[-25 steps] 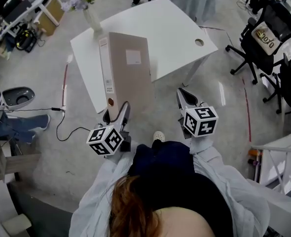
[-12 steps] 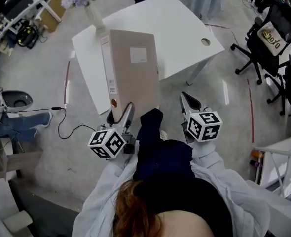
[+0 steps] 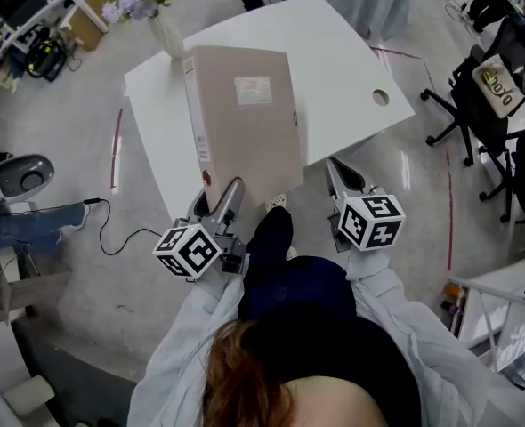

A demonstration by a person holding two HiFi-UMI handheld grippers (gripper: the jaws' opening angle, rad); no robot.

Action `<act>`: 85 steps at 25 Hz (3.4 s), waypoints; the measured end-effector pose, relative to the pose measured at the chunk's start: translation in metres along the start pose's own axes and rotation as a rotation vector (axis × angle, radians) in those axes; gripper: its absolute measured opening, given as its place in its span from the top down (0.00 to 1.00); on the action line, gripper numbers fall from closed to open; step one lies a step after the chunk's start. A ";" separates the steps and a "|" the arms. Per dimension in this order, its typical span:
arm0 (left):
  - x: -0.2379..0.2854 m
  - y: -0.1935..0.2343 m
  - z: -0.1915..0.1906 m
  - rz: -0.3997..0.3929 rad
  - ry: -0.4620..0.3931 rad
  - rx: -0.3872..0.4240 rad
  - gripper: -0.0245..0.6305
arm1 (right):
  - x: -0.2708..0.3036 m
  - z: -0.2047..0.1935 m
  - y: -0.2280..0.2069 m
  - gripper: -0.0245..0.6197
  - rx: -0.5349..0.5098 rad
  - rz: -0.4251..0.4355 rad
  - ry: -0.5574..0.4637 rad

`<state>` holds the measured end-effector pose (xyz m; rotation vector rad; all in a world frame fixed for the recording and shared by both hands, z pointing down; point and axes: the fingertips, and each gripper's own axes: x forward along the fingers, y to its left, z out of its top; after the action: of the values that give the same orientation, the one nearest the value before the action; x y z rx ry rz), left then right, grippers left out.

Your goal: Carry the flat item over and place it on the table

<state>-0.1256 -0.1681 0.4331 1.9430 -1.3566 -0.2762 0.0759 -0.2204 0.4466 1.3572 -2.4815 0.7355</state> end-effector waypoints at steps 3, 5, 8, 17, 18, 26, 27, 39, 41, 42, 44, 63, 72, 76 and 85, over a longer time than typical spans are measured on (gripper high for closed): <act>0.025 0.006 0.015 -0.023 0.004 -0.040 0.55 | 0.027 0.020 -0.010 0.95 -0.013 0.009 0.006; 0.043 0.007 0.025 -0.031 0.014 -0.041 0.55 | 0.044 0.034 -0.020 0.95 -0.018 0.012 0.010; 0.068 0.012 0.036 -0.039 0.039 -0.045 0.55 | 0.065 0.051 -0.032 0.95 -0.016 0.010 0.017; 0.131 0.034 0.062 -0.137 0.094 -0.304 0.55 | 0.113 0.080 -0.058 0.95 -0.004 -0.021 0.053; 0.138 0.035 0.064 -0.150 0.102 -0.324 0.55 | 0.117 0.082 -0.061 0.95 -0.004 -0.025 0.057; 0.176 0.064 0.061 -0.174 0.200 -0.492 0.54 | 0.156 0.090 -0.079 0.95 -0.003 -0.057 0.098; 0.180 0.065 0.060 -0.189 0.208 -0.525 0.54 | 0.160 0.089 -0.080 0.95 -0.004 -0.059 0.103; 0.201 0.085 0.036 -0.207 0.322 -0.607 0.54 | 0.186 0.077 -0.090 0.95 -0.005 -0.027 0.157; 0.208 0.089 0.031 -0.204 0.329 -0.613 0.54 | 0.191 0.078 -0.091 0.95 0.001 -0.008 0.163; 0.211 0.091 0.030 -0.208 0.331 -0.614 0.54 | 0.193 0.079 -0.090 0.95 0.000 0.002 0.167; 0.217 0.092 0.027 -0.222 0.339 -0.620 0.54 | 0.196 0.082 -0.090 0.95 -0.011 0.020 0.175; 0.236 0.112 0.030 -0.048 0.346 -0.301 0.43 | 0.199 0.087 -0.093 0.95 -0.033 0.135 0.211; 0.233 0.133 0.043 0.188 0.378 0.182 0.30 | 0.199 0.084 -0.096 0.95 -0.034 0.127 0.220; 0.232 0.122 0.041 0.168 0.372 0.200 0.17 | 0.198 0.082 -0.097 0.95 -0.037 0.129 0.221; 0.205 0.110 0.048 0.190 0.280 0.169 0.17 | 0.196 0.078 -0.095 0.95 -0.051 0.156 0.223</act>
<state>-0.1458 -0.3886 0.5197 1.8854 -1.3984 0.2015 0.0507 -0.4459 0.4924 1.0123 -2.4279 0.8027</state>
